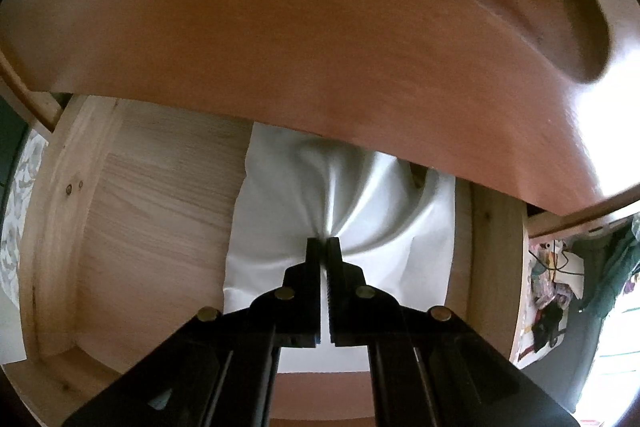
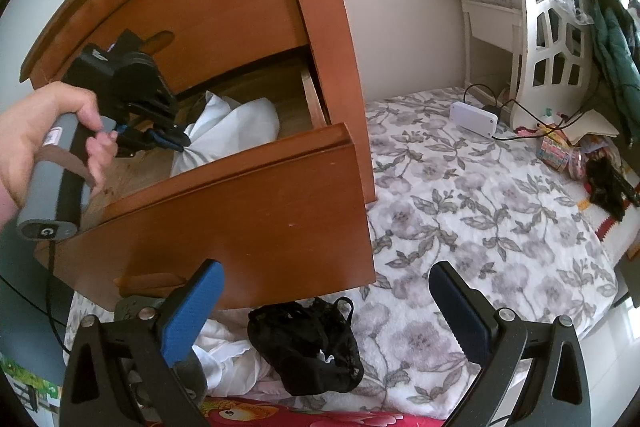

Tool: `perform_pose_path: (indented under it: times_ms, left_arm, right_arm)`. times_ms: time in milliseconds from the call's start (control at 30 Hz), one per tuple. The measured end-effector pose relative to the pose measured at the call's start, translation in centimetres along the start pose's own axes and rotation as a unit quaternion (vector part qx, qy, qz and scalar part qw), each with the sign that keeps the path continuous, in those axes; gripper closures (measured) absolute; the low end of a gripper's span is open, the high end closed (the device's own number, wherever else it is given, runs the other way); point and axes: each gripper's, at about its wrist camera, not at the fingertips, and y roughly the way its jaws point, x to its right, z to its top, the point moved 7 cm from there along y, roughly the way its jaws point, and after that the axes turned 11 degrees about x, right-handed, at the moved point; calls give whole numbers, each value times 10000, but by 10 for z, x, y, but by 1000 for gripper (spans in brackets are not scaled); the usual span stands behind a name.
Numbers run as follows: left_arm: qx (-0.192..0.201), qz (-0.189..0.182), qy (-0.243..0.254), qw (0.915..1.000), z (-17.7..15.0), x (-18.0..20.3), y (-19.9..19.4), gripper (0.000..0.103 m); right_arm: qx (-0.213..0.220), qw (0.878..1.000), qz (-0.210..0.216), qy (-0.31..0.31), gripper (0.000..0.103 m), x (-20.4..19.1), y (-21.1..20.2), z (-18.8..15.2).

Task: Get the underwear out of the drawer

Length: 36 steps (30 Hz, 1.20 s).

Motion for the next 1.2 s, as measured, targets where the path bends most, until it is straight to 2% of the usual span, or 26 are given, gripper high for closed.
perform_pose_path:
  times_ms: [133, 400, 667, 767, 1000, 1033, 1100, 1133, 1200]
  left_arm:
    - [-22, -160, 66, 9998, -8, -4, -3, 102]
    - [-6, -435, 351, 9984, -16, -31, -33, 102]
    - [-141, -731, 682, 9949, -38, -53, -67, 102]
    - [-166, -682, 782, 9945, -36, -60, -70, 102]
    - [-238, -585, 844, 9944, -27, -59, -49, 101]
    - [-263, -559, 835, 9946, -24, -58, -47, 99]
    - [-228, -451, 878, 9949, -19, -57, -44, 84]
    - [-164, -313, 911, 9952, -13, -60, -43, 68]
    - [-92, -148, 868, 9961, -4, -63, -39, 55]
  right_arm:
    - [4, 10000, -3, 3, 0, 0, 0, 0]
    - [10, 10000, -11, 1, 0, 1, 0, 0]
    - [40, 10000, -53, -2, 0, 1, -2, 1]
    - [43, 10000, -67, -4, 0, 1, -2, 1]
    - [62, 9999, -91, -31, 0, 1, -4, 2]
    - [62, 9999, -92, -27, 0, 1, -4, 2]
    - [57, 9999, -89, -25, 0, 0, -4, 2]
    - [57, 9999, -89, -22, 0, 1, -4, 2]
    - [63, 9999, -86, -28, 0, 1, -4, 2]
